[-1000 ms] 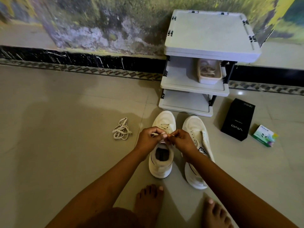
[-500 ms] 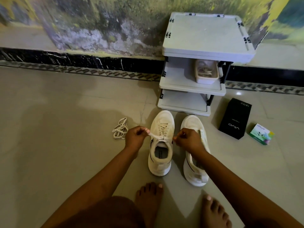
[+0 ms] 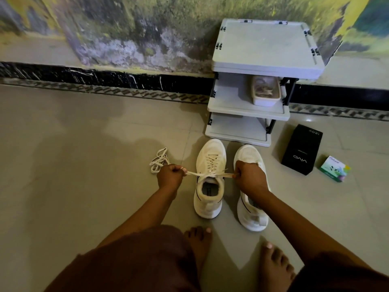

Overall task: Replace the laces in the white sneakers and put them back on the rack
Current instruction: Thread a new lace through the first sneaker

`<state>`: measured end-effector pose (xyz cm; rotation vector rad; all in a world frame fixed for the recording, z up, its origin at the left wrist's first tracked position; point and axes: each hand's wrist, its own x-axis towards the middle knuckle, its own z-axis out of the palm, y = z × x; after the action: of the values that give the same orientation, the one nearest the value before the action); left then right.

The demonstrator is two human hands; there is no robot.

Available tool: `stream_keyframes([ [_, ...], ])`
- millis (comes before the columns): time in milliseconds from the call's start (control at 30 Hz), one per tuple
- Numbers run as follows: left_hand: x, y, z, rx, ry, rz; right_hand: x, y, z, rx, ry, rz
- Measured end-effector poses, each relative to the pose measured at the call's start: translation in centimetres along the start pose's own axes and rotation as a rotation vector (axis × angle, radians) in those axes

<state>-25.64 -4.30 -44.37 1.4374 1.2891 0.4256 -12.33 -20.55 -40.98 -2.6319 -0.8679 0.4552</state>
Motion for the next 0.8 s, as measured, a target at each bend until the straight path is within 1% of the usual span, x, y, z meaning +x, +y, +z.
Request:
stream_keyframes([
  [133,0.05,-0.28,-0.17,0.036,0.044,-0.030,0.17,-0.12,-0.01,-0.042,-0.006,0.007],
  [333,-0.02,-0.44,-0.27,0.063,0.071,-0.011,0.32,-0.06,0.20,-0.113,-0.003,-0.015],
  [567,-0.05,-0.56,-0.15,0.079,0.063,0.029,0.67,-0.14,-0.13,-0.143,-0.002,-0.021],
  [800,0.25,-0.68,-0.40,0.068,0.040,0.004,0.55,-0.09,-0.07,-0.128,0.006,-0.023],
])
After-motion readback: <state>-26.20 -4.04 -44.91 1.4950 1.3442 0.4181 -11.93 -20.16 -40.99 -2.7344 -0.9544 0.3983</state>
